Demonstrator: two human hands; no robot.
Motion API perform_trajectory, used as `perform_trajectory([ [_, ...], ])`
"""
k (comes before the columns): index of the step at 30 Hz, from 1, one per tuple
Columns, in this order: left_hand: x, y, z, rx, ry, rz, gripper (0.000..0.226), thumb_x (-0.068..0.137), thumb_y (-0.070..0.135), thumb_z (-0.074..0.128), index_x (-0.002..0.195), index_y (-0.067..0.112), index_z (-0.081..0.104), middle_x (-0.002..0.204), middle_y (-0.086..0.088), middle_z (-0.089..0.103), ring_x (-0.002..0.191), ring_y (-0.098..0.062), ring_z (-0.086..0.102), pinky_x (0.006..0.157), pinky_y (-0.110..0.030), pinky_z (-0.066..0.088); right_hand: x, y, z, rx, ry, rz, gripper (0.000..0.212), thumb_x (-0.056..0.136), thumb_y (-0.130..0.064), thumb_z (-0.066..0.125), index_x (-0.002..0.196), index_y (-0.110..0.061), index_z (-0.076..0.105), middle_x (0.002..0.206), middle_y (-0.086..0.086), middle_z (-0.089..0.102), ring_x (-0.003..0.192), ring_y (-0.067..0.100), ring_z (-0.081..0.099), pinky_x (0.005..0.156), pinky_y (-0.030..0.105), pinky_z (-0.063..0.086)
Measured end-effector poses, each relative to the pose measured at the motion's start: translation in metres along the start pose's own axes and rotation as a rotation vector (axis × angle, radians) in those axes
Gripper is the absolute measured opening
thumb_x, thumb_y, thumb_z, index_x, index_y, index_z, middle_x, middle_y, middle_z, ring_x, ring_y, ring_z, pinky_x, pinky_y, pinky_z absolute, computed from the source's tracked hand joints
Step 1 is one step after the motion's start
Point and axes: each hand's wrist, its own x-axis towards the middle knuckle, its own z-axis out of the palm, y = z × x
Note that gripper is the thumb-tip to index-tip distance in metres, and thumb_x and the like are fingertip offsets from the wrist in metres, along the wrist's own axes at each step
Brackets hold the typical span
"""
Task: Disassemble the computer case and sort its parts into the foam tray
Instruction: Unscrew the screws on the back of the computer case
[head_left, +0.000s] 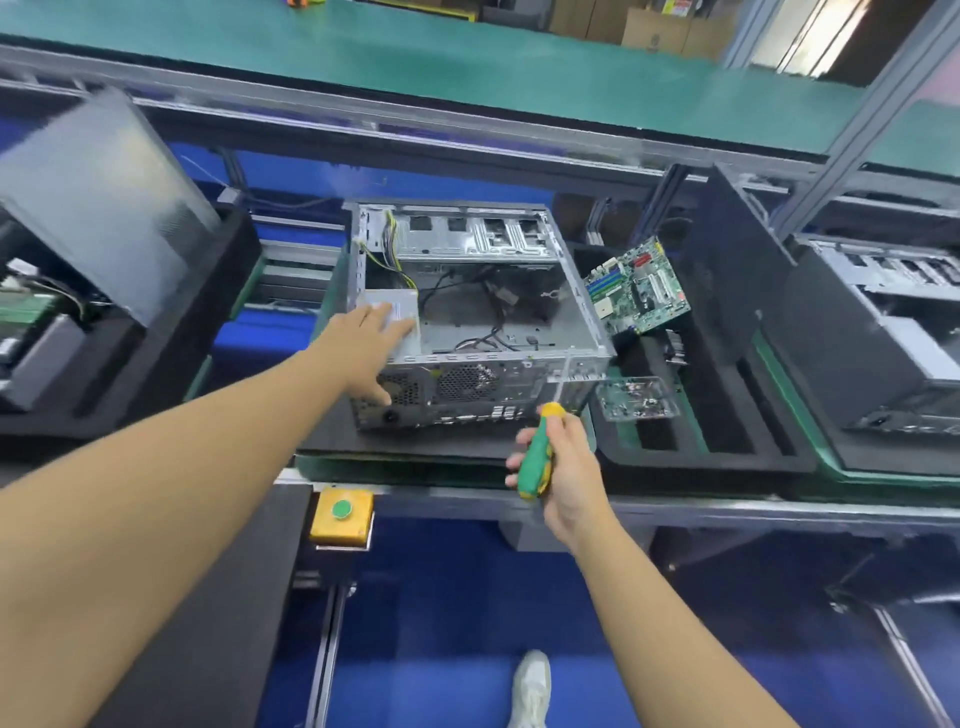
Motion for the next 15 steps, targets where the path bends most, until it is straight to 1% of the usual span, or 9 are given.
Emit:
perform_trajectory([
  [2, 0.003, 0.003, 0.010, 0.013, 0.100, -0.017, 0.110, 0.077, 0.059, 0.074, 0.156, 0.022, 0.008, 0.162, -0.017, 0.011, 0.146, -0.035, 0.019, 0.115, -0.048, 0.028, -0.007, 0.015, 0.007, -0.120, -0.027, 0.033, 0.017, 0.107, -0.035, 0.043, 0.114, -0.022, 0.052, 0.084, 0.004, 0.066, 0.054, 0.019, 0.057, 0.043, 0.028, 0.047],
  [4, 0.007, 0.002, 0.016, -0.020, 0.127, -0.013, 0.106, 0.078, 0.055, 0.075, 0.154, 0.022, 0.009, 0.159, -0.018, 0.012, 0.145, -0.036, 0.020, 0.115, -0.049, 0.025, -0.009, 0.033, 0.014, -0.222, -0.064, 0.076, 0.018, 0.107, -0.038, 0.044, 0.114, -0.024, 0.052, 0.088, 0.004, 0.066, 0.052, 0.018, 0.053, 0.043, 0.028, 0.044],
  [6, 0.011, -0.002, 0.019, -0.078, 0.116, 0.007, 0.106, 0.078, 0.051, 0.077, 0.154, 0.022, 0.009, 0.159, -0.019, 0.009, 0.148, -0.036, 0.014, 0.117, -0.052, 0.017, -0.010, 0.053, 0.019, -0.293, -0.082, 0.129, 0.018, 0.107, -0.038, 0.042, 0.114, -0.024, 0.051, 0.087, 0.004, 0.065, 0.051, 0.017, 0.049, 0.045, 0.027, 0.042],
  [8, 0.013, -0.003, 0.023, -0.159, 0.093, 0.006, 0.107, 0.079, 0.046, 0.078, 0.155, 0.023, 0.006, 0.162, -0.015, 0.000, 0.151, -0.034, 0.001, 0.118, -0.058, 0.009, -0.009, 0.072, 0.025, -0.349, -0.098, 0.176, 0.018, 0.108, -0.035, 0.038, 0.116, -0.026, 0.051, 0.084, 0.003, 0.064, 0.050, 0.016, 0.046, 0.046, 0.026, 0.040],
  [9, 0.014, -0.003, 0.024, -0.191, 0.075, 0.004, 0.107, 0.081, 0.043, 0.078, 0.156, 0.024, 0.004, 0.164, -0.012, -0.006, 0.152, -0.033, -0.006, 0.118, -0.060, 0.008, -0.008, 0.082, 0.028, -0.386, -0.103, 0.188, 0.017, 0.107, -0.036, 0.038, 0.117, -0.030, 0.052, 0.083, 0.003, 0.063, 0.050, 0.016, 0.046, 0.046, 0.026, 0.040],
  [10, 0.014, -0.003, 0.025, -0.211, 0.061, 0.005, 0.108, 0.082, 0.040, 0.077, 0.157, 0.024, 0.001, 0.165, -0.010, -0.010, 0.152, -0.032, -0.011, 0.118, -0.061, 0.011, -0.006, 0.092, 0.031, -0.431, -0.103, 0.194, 0.018, 0.106, -0.037, 0.039, 0.119, -0.037, 0.051, 0.081, 0.000, 0.064, 0.051, 0.016, 0.046, 0.046, 0.026, 0.040],
  [12, 0.014, -0.003, 0.025, -0.223, 0.056, 0.010, 0.109, 0.084, 0.038, 0.077, 0.158, 0.023, -0.002, 0.165, -0.010, -0.013, 0.151, -0.032, -0.016, 0.116, -0.060, 0.024, -0.003, 0.109, 0.037, -0.516, -0.096, 0.209, 0.026, 0.105, -0.040, 0.041, 0.126, -0.054, 0.047, 0.077, -0.005, 0.062, 0.052, 0.015, 0.047, 0.046, 0.027, 0.042],
  [13, 0.013, -0.003, 0.026, -0.224, 0.059, 0.009, 0.109, 0.085, 0.037, 0.076, 0.158, 0.022, -0.003, 0.165, -0.010, -0.014, 0.151, -0.032, -0.017, 0.114, -0.059, 0.030, -0.001, 0.116, 0.041, -0.545, -0.088, 0.217, 0.030, 0.105, -0.041, 0.041, 0.129, -0.058, 0.044, 0.075, -0.005, 0.060, 0.054, 0.015, 0.046, 0.047, 0.027, 0.043],
  [15, 0.013, -0.002, 0.026, -0.229, 0.070, 0.005, 0.109, 0.085, 0.036, 0.076, 0.158, 0.022, -0.003, 0.165, -0.010, -0.015, 0.151, -0.031, -0.017, 0.111, -0.057, 0.035, 0.004, 0.129, 0.046, -0.605, -0.069, 0.209, 0.034, 0.105, -0.041, 0.038, 0.134, -0.058, 0.042, 0.076, -0.004, 0.058, 0.059, 0.016, 0.047, 0.050, 0.030, 0.044],
])
